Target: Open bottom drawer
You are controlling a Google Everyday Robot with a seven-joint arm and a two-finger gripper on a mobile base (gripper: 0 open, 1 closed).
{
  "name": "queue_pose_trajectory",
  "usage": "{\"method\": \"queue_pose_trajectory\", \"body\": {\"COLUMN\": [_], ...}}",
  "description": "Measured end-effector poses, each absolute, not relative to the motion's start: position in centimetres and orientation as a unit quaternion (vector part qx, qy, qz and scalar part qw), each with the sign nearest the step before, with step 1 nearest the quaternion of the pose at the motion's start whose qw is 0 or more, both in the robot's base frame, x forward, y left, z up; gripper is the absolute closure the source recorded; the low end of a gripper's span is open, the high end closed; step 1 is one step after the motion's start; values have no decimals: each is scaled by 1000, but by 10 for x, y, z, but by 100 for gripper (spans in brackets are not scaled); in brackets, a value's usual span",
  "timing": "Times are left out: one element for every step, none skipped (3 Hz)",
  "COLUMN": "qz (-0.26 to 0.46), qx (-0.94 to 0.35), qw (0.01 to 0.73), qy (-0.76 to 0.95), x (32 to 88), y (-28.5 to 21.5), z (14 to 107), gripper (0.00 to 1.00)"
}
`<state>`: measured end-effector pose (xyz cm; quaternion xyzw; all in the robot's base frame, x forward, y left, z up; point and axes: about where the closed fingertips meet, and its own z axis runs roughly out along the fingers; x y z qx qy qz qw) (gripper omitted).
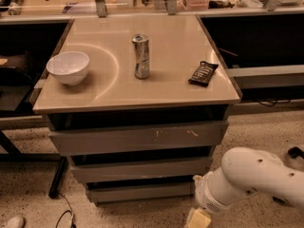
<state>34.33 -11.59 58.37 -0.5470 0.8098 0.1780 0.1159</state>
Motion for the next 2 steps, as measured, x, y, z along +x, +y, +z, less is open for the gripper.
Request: {"method": "queue_pose_trajectory", "body": {"qz": [201,201], "qx": [-532,-532], "qw": [102,102], "qy": [816,816], "x": [339,339], "y": [-100,-100], "z": [517,517], "gripper": [0,0]}}
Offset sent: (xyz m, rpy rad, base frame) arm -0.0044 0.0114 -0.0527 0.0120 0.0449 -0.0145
